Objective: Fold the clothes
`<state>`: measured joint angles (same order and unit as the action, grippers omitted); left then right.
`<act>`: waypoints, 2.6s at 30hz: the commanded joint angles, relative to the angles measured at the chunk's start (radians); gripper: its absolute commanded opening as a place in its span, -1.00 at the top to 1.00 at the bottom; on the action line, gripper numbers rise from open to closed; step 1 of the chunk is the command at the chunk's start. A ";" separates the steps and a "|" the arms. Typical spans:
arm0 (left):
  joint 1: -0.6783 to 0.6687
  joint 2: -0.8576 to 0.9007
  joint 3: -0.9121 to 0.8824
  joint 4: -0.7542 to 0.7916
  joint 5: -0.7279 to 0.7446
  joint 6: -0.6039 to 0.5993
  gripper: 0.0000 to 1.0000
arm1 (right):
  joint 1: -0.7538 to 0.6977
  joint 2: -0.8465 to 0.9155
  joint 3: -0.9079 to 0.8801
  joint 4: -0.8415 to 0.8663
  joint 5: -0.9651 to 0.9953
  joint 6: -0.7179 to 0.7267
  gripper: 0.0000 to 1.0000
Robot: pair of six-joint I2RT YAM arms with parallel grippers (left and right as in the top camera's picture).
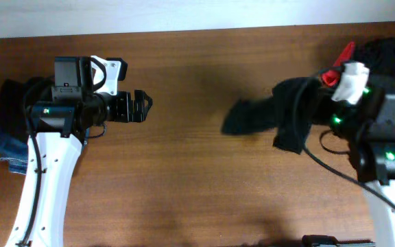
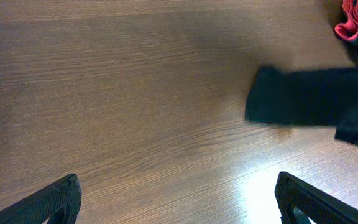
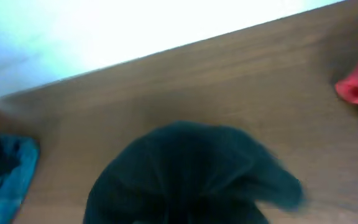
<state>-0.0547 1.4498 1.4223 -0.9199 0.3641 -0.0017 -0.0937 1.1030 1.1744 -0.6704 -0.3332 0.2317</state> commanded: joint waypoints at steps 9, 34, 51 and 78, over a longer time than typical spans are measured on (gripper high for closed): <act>0.003 0.000 0.016 0.002 0.015 -0.006 -0.98 | 0.228 0.112 0.008 0.169 -0.274 -0.108 0.92; 0.003 0.000 0.016 -0.013 0.014 -0.006 -0.98 | 0.231 0.150 0.263 -0.217 0.448 0.382 0.92; 0.002 0.000 0.016 -0.023 0.015 -0.005 -0.98 | 0.526 0.476 0.249 -0.168 0.499 0.385 -0.50; -0.068 0.011 0.016 0.000 0.013 0.029 -0.98 | 0.179 0.721 0.268 -0.227 0.010 -0.158 0.92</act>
<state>-0.1215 1.4513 1.4223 -0.9241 0.3649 0.0067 0.0837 1.9217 1.4174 -0.9012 -0.2169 0.0891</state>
